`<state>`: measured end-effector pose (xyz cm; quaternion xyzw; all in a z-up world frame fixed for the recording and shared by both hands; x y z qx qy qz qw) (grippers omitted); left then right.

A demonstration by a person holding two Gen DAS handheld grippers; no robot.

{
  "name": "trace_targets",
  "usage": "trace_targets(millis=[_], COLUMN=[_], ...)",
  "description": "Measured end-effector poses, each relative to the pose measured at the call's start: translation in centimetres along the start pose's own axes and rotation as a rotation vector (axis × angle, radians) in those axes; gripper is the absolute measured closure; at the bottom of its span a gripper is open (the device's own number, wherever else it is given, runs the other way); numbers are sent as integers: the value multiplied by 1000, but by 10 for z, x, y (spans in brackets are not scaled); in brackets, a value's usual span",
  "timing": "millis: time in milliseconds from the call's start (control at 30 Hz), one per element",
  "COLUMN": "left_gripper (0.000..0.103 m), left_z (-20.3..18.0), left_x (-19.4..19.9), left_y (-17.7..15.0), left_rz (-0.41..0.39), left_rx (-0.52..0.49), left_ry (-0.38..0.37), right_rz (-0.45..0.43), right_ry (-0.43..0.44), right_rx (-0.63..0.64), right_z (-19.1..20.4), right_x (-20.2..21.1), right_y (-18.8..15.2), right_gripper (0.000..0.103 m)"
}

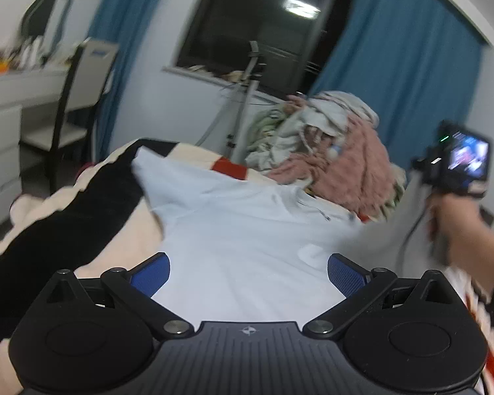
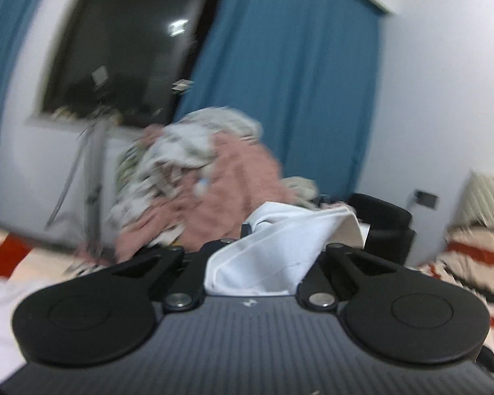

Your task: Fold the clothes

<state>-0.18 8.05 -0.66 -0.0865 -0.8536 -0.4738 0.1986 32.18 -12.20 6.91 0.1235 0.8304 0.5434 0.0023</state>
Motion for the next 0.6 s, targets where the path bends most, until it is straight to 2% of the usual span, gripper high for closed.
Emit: trace_targets(millis=[167,267,333,400,433,467,500,600], left_gripper=[0,0,0,0,0,0,0,0], left_z=[34,46,51,51,50,49,47,40], left_x=[-23,-37,-47,-56,-60,-64,-66,-62], left_y=[6,4,1,-2,-4,-5,-6,-9], left_rz=[40,45,62,81,84,87,89,84], left_rx=[54,31,36,30,20,10,2,-17], left_ry=[51,89,111,109,110,110,109,103], right_rz=[52,87,110,132,144,147,119,83], right_ry=[105,156,191,250,288,321,338,392], right_rx=[176,211,185,134,121,104,79,1], right_z=[127,174,187,188,188,188,185,163], right_x=[-9,-14,-20,-25,-25,-24,-18,6], right_y=[-15,-31,-38,-43,-44,-44,-43,-33], right_gripper=[97,97,96,78,44,15,10,9])
Point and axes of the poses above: each gripper's, at about its wrist camera, not at the fingertips, and x roughly against the way its jaws point, z to its left, y to its top, the point moved 2 cm from there along -x, roughly the way its jaws point, and after that the axes turned 10 degrees about x, right-handed, at the moved point
